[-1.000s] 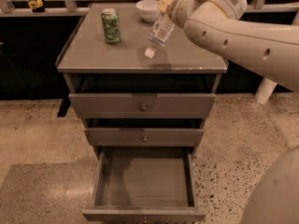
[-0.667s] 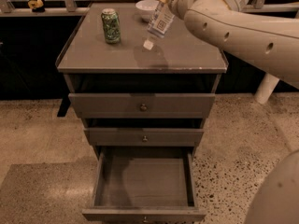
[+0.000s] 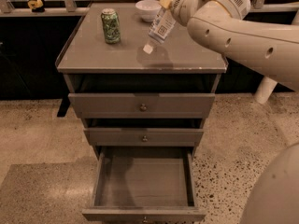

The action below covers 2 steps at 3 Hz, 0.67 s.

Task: Pick blue plastic bottle from bottom drawer and place on counter

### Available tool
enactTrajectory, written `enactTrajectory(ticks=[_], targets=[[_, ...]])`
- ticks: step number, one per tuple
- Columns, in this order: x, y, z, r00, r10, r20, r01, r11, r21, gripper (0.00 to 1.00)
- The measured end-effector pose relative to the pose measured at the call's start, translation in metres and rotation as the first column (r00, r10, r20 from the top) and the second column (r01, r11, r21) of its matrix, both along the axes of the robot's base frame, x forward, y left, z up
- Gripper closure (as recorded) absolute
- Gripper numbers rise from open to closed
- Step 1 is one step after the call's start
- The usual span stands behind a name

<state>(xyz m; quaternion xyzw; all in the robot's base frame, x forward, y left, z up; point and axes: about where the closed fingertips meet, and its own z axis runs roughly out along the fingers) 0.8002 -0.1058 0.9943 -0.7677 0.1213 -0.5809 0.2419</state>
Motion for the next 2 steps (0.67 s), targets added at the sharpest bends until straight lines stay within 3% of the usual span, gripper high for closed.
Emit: enactTrajectory(ticks=[1,2], targets=[[0.004,-0.012,-0.023,0.999,-0.023,-0.038,0.025,0.998,0.05,1.0],[0.008,-0.02,-0.041,0.9966,-0.045,-0.069,0.048,0.997,0.053,1.0]])
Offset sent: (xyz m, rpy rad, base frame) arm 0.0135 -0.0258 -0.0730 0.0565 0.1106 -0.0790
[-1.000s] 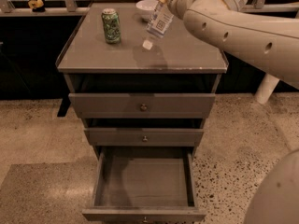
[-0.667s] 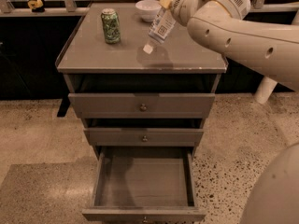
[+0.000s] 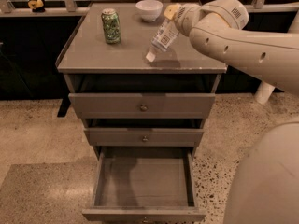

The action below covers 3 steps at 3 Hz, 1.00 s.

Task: Pick blue plastic bottle from bottom drawer and place on counter

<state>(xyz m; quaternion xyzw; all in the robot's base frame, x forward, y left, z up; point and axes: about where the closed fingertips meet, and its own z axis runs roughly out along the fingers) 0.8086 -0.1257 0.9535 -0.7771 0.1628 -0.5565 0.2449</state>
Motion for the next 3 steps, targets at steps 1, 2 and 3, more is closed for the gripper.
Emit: enactTrajectory(ticks=[1,2,3], targets=[[0.0038,-0.0054,-0.0116,0.9995,-0.02,-0.025,0.019,0.999,-0.027,1.0],[0.0054,-0.0116,-0.019,0.9981,-0.041,-0.045,0.038,0.997,-0.068,1.0],[0.0054,-0.0116,-0.019,0.9981,-0.041,-0.045,0.038,0.997,-0.068,1.0]])
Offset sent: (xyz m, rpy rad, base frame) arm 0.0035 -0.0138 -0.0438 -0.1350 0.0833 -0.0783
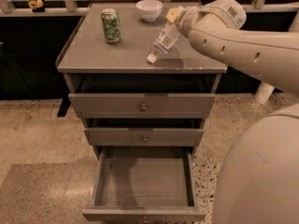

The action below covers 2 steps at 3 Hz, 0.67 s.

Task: Pick blue plastic bottle from bottom drawer and place on counter

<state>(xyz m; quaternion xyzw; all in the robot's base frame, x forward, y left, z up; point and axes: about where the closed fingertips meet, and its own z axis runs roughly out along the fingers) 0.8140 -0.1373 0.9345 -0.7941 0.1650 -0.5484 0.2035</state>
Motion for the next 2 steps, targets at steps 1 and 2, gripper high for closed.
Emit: enactTrajectory(ticks=[1,2], targets=[[0.0,0.0,0.0,1.0,0.0,0.0,0.0,1.0,0.0,0.81],[0.0,0.0,0.0,1.0,0.0,0.0,0.0,1.0,0.0,0.58]])
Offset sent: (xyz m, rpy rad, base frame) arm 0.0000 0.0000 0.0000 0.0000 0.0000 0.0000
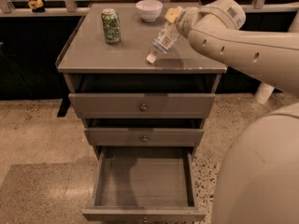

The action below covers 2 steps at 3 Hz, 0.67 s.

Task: Pick blue plastic bottle from bottom drawer and place on counter

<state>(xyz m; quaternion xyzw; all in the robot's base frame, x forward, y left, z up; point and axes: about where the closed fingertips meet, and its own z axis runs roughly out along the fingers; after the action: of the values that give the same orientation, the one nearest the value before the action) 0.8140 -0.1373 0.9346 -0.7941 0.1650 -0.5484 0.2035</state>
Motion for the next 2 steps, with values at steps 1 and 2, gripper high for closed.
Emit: enactTrajectory(ticks=[1,2], targets=[[0.0,0.0,0.0,1.0,0.0,0.0,0.0,1.0,0.0,0.35],[0.0,0.0,0.0001,1.0,0.0,0.0,0.0,1.0,0.0,0.11]])
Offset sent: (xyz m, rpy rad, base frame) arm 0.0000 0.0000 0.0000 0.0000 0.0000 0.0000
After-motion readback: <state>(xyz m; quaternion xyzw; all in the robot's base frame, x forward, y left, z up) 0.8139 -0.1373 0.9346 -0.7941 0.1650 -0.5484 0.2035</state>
